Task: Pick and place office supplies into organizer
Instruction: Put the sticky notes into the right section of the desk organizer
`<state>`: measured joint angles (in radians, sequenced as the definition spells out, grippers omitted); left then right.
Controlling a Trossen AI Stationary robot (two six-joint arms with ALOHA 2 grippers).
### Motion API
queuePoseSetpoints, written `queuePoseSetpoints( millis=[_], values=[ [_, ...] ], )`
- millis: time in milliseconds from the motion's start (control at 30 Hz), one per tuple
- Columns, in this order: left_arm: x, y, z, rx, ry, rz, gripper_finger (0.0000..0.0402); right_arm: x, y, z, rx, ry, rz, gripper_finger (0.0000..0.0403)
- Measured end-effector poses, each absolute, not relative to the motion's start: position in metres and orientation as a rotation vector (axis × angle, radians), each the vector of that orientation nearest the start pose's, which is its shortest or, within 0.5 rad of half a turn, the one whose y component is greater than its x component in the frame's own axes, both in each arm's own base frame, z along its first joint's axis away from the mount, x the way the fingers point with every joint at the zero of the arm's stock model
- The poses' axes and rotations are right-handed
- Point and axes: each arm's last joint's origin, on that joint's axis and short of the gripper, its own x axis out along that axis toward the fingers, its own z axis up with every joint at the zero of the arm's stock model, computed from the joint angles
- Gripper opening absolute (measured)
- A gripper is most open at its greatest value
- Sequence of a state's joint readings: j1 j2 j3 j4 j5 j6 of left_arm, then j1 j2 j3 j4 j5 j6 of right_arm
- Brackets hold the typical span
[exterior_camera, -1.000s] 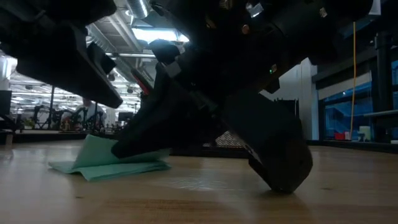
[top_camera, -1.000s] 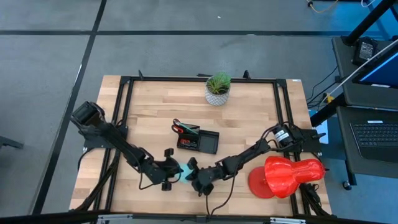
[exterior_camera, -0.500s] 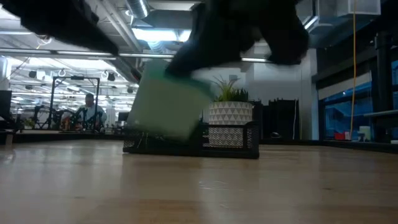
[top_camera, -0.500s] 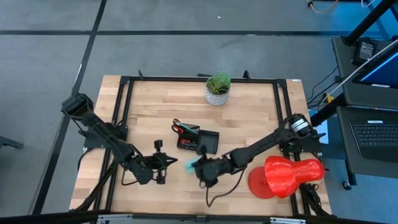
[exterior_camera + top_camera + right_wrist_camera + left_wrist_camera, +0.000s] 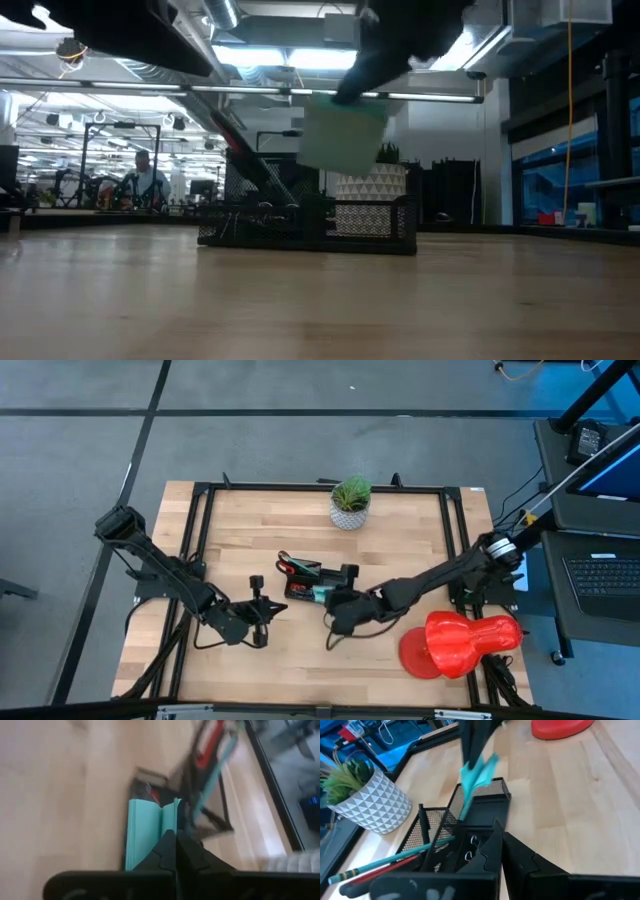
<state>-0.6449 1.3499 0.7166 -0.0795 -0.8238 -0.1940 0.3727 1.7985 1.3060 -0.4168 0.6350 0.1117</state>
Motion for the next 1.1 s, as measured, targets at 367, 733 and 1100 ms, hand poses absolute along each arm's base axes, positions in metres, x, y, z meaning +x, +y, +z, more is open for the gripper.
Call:
queuePoseSetpoints(
  millis=[367,733,1100],
  values=[
    [0.221,-0.14,0.207,0.352,0.523,0.196,0.0003,0.361,0.092,0.214,-0.259,0.887,-0.41,0.0001],
    [0.221,-0.14,0.206,0.385,0.529,0.182,0.0004,0.359,0.09,0.213,-0.233,0.908,-0.434,0.0001],
    [0.219,-0.14,0.204,0.415,0.569,0.147,0.0004,0.363,0.086,0.189,-0.239,0.986,-0.47,0.0001]
  ],
)
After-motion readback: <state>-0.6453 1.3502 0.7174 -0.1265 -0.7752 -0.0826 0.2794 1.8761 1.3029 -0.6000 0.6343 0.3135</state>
